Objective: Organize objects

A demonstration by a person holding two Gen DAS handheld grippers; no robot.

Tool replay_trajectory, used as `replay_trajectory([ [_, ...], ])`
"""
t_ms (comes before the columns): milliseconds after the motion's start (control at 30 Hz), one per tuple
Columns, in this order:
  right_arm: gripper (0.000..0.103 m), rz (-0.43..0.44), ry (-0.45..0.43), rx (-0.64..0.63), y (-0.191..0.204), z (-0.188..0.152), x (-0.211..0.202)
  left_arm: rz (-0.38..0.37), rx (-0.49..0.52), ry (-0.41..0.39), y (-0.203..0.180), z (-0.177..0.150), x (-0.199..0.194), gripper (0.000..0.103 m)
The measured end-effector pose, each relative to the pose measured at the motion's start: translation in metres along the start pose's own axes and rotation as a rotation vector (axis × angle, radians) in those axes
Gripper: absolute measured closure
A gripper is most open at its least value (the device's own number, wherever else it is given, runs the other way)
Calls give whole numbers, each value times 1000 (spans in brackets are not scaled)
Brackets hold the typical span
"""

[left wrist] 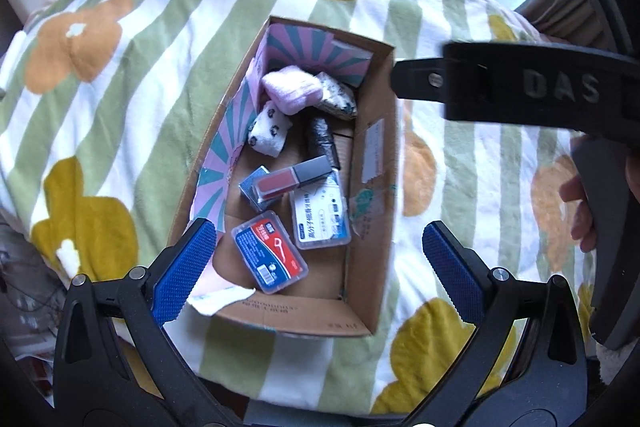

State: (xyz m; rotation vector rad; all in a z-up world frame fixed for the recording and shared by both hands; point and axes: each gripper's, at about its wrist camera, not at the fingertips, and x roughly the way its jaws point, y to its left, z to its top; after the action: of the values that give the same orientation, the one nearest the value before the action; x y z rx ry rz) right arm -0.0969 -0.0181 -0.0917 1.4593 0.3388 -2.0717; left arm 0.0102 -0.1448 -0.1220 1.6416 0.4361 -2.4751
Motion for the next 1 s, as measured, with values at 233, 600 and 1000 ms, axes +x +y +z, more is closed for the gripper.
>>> replay_trajectory([
  [233,1,-75,-76,131,-40,-49,-72,-11,67,-64,-29,-2,-44,0],
  [600,1,-230,-112,359,-103,-132,-118,-101,195,-127,-86,1,-67,0],
  [1000,1,-297,-175,463,-120,-163,-141,-137,282,-122,-123,-5,-64,0],
])
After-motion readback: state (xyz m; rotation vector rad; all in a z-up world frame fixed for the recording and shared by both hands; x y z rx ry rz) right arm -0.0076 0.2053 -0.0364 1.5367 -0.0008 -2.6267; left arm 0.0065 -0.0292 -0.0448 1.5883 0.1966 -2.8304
